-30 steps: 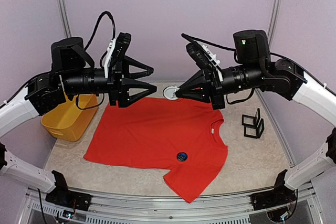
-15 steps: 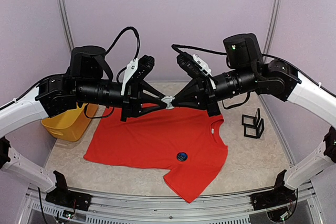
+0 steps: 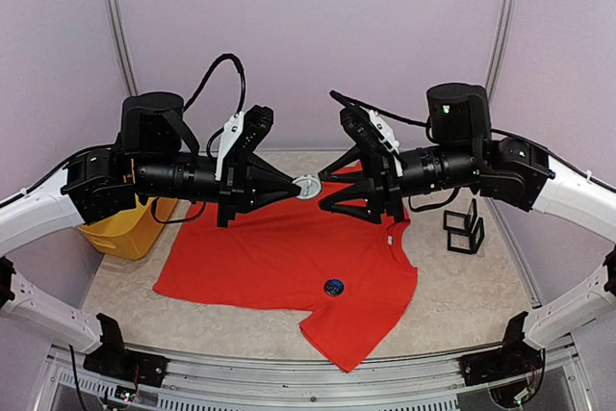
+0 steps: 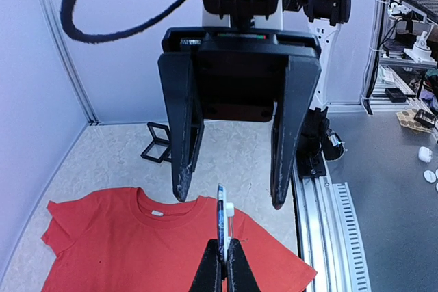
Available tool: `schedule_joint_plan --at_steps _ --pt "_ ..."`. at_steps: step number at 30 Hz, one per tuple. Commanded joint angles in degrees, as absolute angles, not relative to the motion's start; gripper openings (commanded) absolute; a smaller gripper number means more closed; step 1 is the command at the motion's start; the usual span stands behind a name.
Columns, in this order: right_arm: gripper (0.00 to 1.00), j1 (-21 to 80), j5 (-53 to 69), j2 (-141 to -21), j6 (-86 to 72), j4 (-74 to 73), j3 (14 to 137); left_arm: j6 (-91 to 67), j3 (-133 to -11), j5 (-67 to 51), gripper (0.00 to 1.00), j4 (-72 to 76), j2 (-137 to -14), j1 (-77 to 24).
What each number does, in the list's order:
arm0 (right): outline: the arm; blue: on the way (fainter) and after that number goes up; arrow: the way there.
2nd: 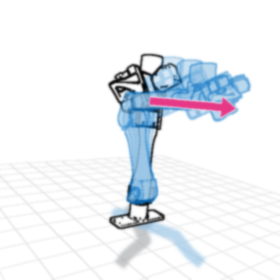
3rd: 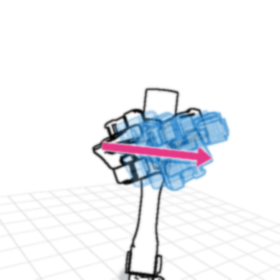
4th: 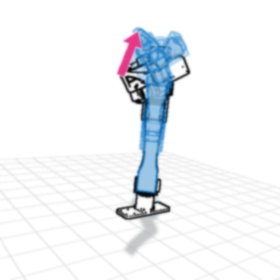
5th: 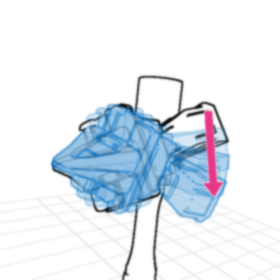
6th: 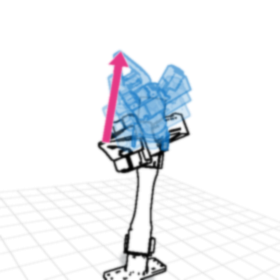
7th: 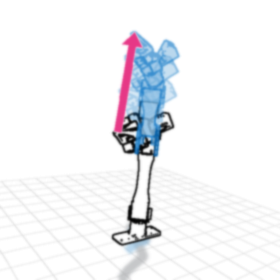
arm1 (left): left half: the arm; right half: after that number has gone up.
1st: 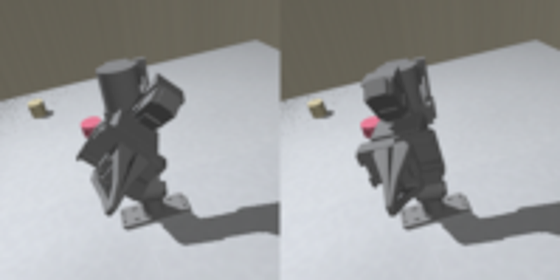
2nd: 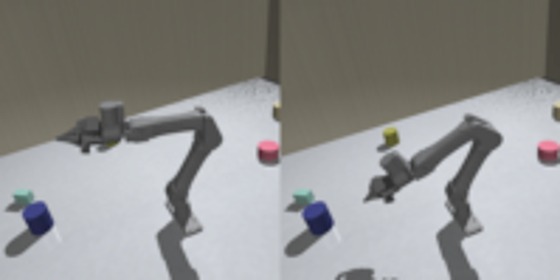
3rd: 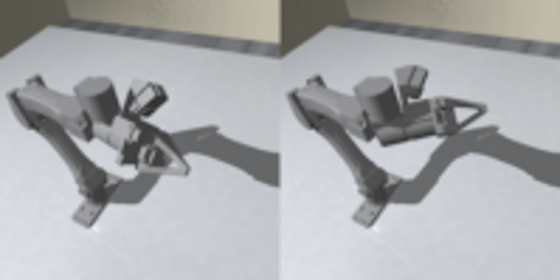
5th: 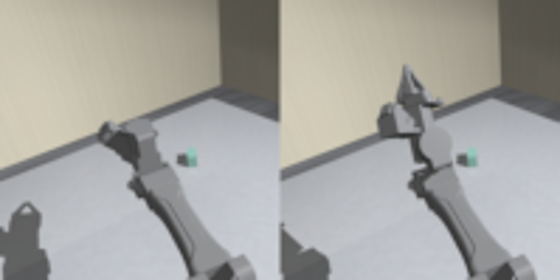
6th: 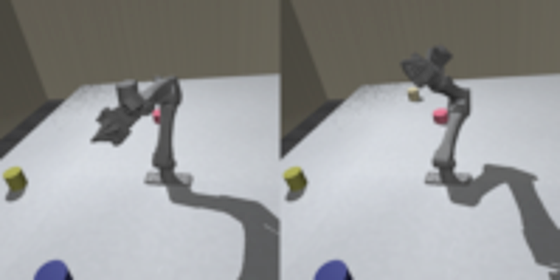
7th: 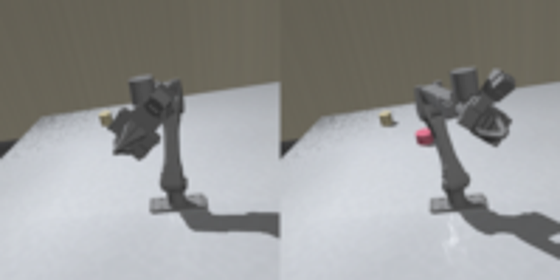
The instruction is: Pin the brooch onto the clothing
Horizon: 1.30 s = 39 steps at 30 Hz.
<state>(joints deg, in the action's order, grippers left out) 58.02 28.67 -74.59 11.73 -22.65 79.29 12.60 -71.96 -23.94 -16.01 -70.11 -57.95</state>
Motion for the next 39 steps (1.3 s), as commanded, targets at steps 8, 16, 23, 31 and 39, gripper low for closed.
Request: schedule_joint_plan --at_steps 8,16,23,31,39 --pt "0.56 58.5 29.1 -72.1 0.1 8.2 66.9 12.0 -71.1 -25.9 0.0 -10.6 -67.7 -58.7" --pt "0.48 58.5 31.7 -74.1 0.2 9.2 68.4 12.7 -70.9 -26.1 0.0 -10.7 -67.7 -59.1" --pt "0.45 58.5 30.4 -74.1 0.4 7.4 68.2 13.0 -70.7 -26.9 0.0 -10.5 -67.4 -59.3" --pt "0.31 58.5 24.9 -74.8 0.2 5.8 69.2 16.9 -70.6 -30.4 0.0 -12.7 -67.8 -61.0" --pt "0.34 58.3 19.6 -76.0 0.2 2.9 71.2 17.2 -70.6 -31.4 0.0 -12.5 -68.1 -62.0"
